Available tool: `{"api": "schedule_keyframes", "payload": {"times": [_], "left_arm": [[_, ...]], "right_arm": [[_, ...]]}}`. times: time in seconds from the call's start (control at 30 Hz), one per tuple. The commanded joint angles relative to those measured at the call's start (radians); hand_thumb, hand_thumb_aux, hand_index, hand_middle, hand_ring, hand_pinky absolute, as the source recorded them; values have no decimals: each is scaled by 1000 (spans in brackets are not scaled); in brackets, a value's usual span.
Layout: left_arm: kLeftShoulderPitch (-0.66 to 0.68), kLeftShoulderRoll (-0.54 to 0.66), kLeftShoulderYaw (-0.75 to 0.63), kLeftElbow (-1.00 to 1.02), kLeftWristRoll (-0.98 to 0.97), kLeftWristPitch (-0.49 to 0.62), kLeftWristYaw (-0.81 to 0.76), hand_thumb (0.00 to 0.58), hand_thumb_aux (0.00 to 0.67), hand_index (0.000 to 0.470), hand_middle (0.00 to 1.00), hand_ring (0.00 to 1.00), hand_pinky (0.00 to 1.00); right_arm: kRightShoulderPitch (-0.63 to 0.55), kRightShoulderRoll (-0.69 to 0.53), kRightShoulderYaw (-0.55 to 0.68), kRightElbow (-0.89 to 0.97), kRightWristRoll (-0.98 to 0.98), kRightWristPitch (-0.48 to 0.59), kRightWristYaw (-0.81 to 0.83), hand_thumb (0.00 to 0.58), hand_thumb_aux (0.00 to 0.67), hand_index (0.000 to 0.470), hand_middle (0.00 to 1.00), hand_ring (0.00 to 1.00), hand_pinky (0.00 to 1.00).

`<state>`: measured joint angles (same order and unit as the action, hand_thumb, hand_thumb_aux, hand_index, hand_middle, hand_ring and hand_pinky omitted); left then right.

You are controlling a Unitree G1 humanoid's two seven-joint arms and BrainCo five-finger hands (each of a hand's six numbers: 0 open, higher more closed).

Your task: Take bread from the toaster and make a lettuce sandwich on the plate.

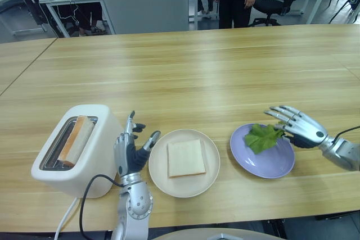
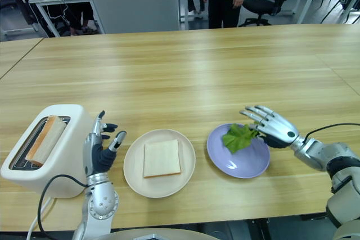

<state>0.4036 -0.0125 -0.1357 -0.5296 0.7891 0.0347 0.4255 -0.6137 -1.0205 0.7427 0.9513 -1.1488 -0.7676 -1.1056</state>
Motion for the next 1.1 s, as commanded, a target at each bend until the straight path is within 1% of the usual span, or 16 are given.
{"api": "schedule_keyframes", "payload": {"times": [0.03,0.17,0.27,0.37,0.47,0.53,0.6,0.63,0.67,0.8,1.1], "left_arm": [[-4,2,7,-75,55,37,-39,0,0,0,420,420,420],[-15,-3,31,-122,97,69,-57,0,0,0,404,404,404],[-30,9,82,-213,171,105,-98,0,0,0,396,396,396],[-58,30,135,-275,225,125,-140,0,0,0,380,380,380],[-90,66,224,-326,272,145,-173,0,0,0,376,376,376],[-96,91,291,-333,276,155,-181,0,0,0,349,349,349],[-100,109,340,-324,271,161,-186,0,0,0,345,345,345],[-97,115,363,-315,260,162,-187,0,0,0,306,306,306],[-97,118,374,-307,253,160,-189,0,0,0,294,294,294],[-78,100,363,-273,239,139,-181,0,0,0,278,278,278],[-90,60,286,-209,263,114,-161,0,0,0,271,271,271]], "right_arm": [[17,-18,-63,-95,54,-19,71,580,670,460,0,0,0],[49,-16,-144,-205,139,-38,164,580,670,460,0,0,0],[80,28,-201,-297,238,-58,284,580,670,460,0,0,0],[115,71,-239,-387,282,-49,376,580,670,460,0,0,0],[139,138,-255,-473,313,-31,472,580,670,460,0,0,0],[149,191,-258,-502,336,-24,533,580,670,460,0,0,0],[159,235,-259,-521,345,-17,579,580,670,460,0,0,0],[160,266,-253,-527,343,-8,602,580,670,460,0,0,0],[163,284,-253,-532,342,-2,619,580,670,460,0,0,0],[166,383,-233,-555,323,12,667,580,670,460,0,0,0],[170,540,-218,-589,327,40,755,580,670,460,0,0,0]]}}
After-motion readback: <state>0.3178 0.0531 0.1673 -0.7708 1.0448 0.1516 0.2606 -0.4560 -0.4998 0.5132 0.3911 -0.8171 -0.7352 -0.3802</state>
